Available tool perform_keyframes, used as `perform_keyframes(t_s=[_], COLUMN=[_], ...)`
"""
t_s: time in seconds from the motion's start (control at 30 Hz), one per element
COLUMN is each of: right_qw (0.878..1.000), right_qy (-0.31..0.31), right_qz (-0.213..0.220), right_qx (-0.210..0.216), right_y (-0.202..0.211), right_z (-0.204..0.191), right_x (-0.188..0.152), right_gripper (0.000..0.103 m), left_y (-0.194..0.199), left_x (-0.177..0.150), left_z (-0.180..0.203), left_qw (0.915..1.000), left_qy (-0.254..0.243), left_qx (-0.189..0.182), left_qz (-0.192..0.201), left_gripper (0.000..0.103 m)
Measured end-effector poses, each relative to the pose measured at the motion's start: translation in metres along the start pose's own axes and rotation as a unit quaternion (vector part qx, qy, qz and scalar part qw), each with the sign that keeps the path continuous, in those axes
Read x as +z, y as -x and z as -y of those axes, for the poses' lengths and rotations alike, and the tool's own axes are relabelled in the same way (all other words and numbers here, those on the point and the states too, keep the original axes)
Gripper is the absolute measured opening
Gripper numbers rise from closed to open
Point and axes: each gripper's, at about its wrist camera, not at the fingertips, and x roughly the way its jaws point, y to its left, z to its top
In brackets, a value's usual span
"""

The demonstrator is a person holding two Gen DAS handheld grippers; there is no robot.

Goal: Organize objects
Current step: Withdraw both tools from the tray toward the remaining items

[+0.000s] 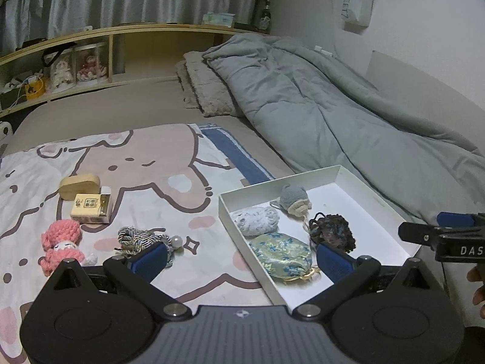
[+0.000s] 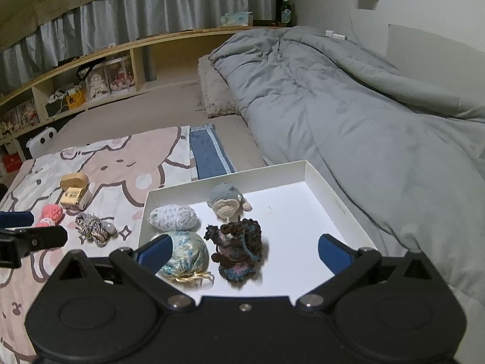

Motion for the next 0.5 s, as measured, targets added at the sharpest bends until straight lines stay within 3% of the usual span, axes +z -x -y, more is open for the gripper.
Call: perform_keyframes(t_s=[0.5], right_qw=[0.999], right_qy=[-0.013], right_qz=[0.018], right_qx=[0.026], right_y=[-0.025], right_z=[-0.035], right_x=[0.009], right_gripper=[0.103], left_y=[0.007], left_x=[0.001], left_z=[-0.048], left_qw=[0.998], left_qy=[0.035], left_qx=[0.049], left_qz=[0.019], left_gripper=[0.103])
